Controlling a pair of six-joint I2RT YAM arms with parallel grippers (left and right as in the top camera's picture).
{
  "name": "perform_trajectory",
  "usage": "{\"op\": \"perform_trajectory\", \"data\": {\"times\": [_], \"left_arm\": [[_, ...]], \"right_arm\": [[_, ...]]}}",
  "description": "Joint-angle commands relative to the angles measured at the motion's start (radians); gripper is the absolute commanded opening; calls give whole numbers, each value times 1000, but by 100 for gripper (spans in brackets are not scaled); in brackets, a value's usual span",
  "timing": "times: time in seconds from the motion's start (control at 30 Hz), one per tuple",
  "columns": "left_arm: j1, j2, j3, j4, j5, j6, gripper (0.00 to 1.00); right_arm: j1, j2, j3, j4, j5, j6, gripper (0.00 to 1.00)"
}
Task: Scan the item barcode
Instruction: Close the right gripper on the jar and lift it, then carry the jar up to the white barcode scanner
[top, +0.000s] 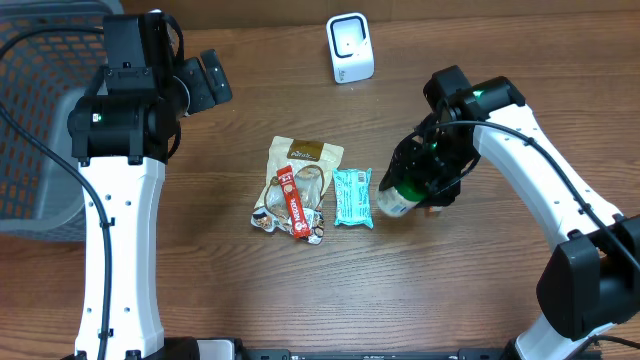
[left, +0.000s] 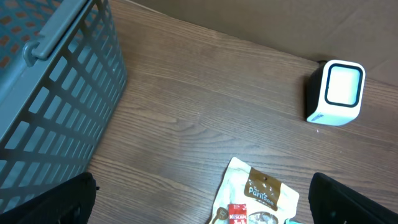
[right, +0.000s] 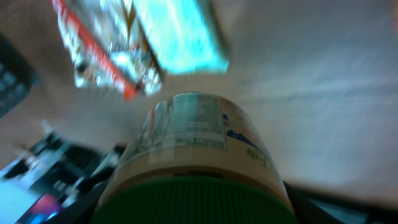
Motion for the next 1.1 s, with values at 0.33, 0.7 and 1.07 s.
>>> {"op": "perform_trajectory", "data": {"times": [0.33,0.7,1.07], "left_arm": [[0,-15,16,3,-2,19,99],[0,-15,16,3,-2,19,100],[0,-15,16,3,-2,19,100]], "right_arm": [[1,-21,5,-156,-367,4,15],[1,-22,5,-209,-394,4,13],[1,-22,5,-206,-393,4,13]]}}
